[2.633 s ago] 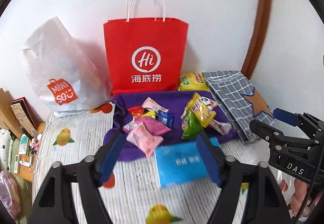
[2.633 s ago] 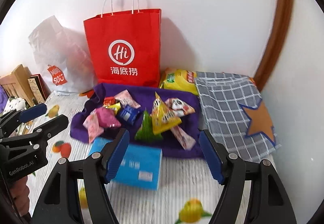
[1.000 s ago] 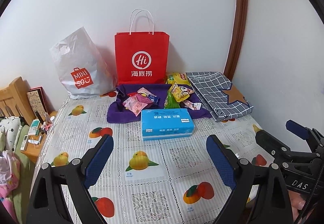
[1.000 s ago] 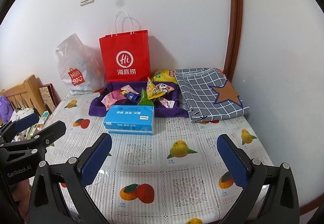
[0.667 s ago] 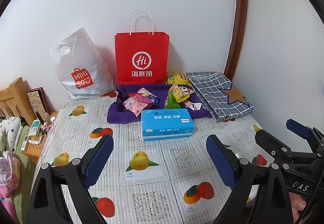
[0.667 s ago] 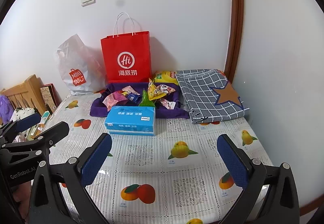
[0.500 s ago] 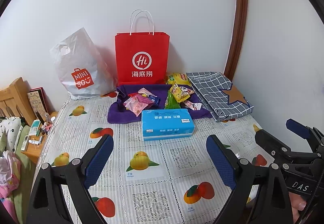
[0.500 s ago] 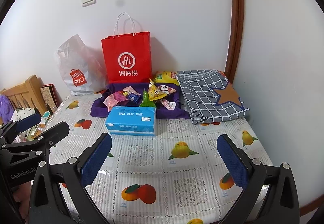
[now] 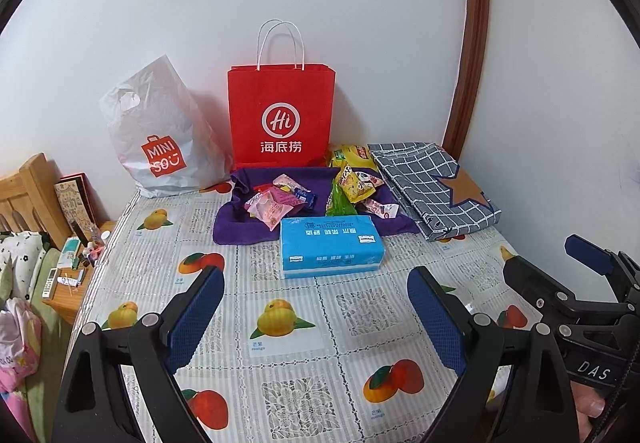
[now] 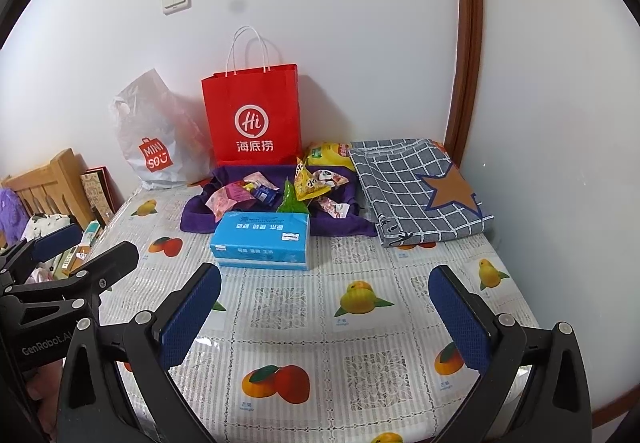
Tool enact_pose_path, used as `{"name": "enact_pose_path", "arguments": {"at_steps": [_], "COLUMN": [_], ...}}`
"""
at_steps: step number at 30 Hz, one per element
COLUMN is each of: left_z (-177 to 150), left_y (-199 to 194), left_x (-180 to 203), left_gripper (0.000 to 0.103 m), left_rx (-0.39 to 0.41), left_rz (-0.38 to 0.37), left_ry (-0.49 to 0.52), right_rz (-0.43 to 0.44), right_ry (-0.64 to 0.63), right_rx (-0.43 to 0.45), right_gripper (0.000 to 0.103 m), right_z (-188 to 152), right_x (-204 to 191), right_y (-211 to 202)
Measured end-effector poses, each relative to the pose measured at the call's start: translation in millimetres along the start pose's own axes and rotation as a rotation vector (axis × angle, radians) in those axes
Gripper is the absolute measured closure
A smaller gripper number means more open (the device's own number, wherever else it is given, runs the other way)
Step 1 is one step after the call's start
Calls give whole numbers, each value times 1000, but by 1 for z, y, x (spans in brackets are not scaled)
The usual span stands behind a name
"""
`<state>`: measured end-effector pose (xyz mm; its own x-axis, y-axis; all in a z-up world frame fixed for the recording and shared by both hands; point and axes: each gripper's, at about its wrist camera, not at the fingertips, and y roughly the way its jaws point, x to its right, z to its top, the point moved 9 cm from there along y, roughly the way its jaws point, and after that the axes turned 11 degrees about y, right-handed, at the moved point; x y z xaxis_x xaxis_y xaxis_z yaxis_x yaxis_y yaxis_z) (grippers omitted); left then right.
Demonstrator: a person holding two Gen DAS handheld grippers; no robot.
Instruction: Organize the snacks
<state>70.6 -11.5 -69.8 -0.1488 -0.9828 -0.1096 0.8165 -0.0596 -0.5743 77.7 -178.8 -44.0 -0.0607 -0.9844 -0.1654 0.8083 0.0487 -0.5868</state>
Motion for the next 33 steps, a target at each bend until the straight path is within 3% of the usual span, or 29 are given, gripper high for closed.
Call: {"name": "enact_pose_path", "arguments": {"at_steps": [33], "left_z": [1], "left_y": [1], "left_x": [-3], "left_gripper": [10], "left_rx": [-10], "left_rz": [4], "left_ry": [7], "right_rz": [9], "right_ry": [0], "right_rx": [6], "right_gripper": [1], "right_z": [0], "right_x": [-2], "right_y": [-4]}}
